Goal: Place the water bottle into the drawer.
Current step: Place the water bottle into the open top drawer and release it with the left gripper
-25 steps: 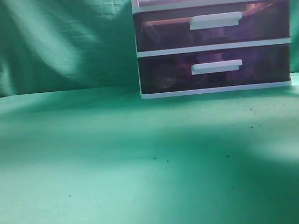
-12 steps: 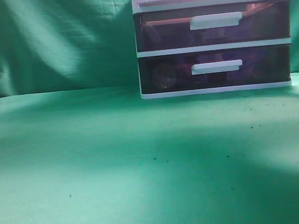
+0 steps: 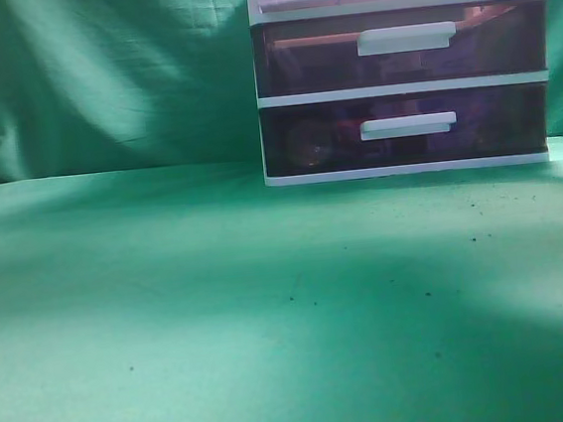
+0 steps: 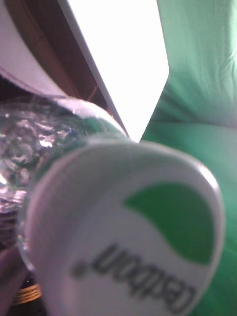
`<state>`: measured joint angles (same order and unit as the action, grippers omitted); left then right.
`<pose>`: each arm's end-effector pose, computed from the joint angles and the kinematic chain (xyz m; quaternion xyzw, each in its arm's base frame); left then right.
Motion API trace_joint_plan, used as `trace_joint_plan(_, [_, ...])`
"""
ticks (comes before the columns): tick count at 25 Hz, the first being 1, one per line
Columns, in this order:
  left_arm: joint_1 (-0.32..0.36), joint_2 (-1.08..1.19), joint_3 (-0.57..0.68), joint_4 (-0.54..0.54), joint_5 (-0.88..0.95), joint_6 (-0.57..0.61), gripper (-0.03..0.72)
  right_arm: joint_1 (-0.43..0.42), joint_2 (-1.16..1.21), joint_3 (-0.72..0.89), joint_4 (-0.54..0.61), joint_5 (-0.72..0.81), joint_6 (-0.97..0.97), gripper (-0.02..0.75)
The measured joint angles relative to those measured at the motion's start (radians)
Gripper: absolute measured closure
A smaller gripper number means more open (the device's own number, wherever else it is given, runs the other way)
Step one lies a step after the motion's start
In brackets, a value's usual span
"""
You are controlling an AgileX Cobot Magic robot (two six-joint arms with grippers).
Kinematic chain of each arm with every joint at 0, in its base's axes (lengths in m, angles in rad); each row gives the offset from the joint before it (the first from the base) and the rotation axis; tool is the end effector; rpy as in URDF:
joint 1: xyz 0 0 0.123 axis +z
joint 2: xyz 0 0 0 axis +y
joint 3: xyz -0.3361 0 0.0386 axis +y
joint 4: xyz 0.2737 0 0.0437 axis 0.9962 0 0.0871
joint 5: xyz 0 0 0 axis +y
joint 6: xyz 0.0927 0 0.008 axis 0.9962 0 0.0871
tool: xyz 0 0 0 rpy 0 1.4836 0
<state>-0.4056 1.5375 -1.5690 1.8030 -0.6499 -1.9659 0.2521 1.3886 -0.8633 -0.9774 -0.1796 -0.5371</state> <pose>0.3227 -0.1981 0.5084 0.3134 0.6510 -0.3831 0.5756 0.3090 0.0937 0.3306 -0.6541 0.4855 -0.2897 0.5026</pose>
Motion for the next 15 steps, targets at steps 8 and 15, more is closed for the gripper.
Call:
trace_joint_plan(8, [-0.132, 0.416, -0.376, -0.074, 0.049, 0.000, 0.374, 0.000, 0.000, 0.003, -0.006, 0.008, 0.028, 0.660])
trace_joint_plan(15, [-0.147, 0.611, -0.521, -0.242, 0.099, 0.000, 0.374, 0.000, -0.002, 0.045, -0.035, 0.003, 0.045, 0.660])
